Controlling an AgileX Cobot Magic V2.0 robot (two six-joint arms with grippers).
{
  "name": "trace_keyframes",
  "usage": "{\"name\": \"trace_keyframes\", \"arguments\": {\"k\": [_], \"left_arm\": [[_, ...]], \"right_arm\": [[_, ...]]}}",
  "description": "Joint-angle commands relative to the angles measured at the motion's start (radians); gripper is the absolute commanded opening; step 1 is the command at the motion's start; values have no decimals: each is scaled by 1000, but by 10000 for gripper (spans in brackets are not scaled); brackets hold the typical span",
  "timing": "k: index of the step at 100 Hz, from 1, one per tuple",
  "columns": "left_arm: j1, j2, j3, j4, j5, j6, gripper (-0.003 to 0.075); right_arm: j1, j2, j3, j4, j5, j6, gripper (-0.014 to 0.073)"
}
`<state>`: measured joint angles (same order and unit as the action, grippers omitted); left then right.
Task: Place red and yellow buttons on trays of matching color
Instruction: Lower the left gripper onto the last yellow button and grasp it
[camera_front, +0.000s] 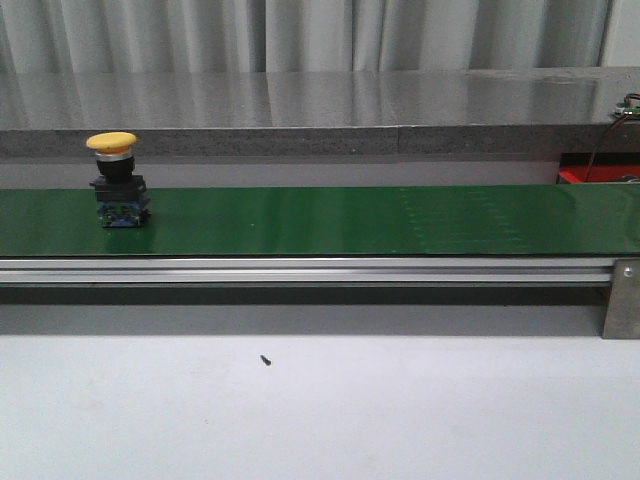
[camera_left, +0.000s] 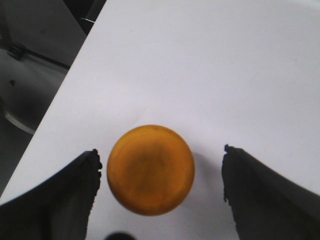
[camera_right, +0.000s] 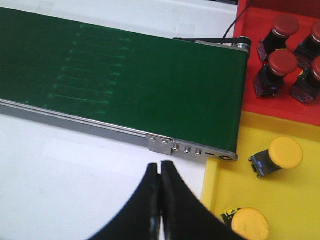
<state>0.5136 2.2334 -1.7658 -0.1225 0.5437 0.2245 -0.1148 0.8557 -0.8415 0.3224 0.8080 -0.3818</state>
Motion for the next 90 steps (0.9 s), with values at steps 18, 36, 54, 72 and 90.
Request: {"name": "trace_keyframes", "arguments": {"k": [18,36,54,72,90], "left_arm": [[-6,-61,-34,-5,-44,1,433],[-6,-61,-34,-3,-45,1,267],[-6,-79,-34,12,-44,1,127],[-6,-158,-34,2,3,1,114],[-8,-278,-34,-77,119,1,114]], "right_arm": [[2,-11,-23,13,-58,-5,-68],[2,-11,-23,13,-58,-5,-68],[2,-11,-23,13,-58,-5,-68],[2,-11,-23,13,-59,-5,-68],[2,-11,-23,13,-59,-5,-68]]}}
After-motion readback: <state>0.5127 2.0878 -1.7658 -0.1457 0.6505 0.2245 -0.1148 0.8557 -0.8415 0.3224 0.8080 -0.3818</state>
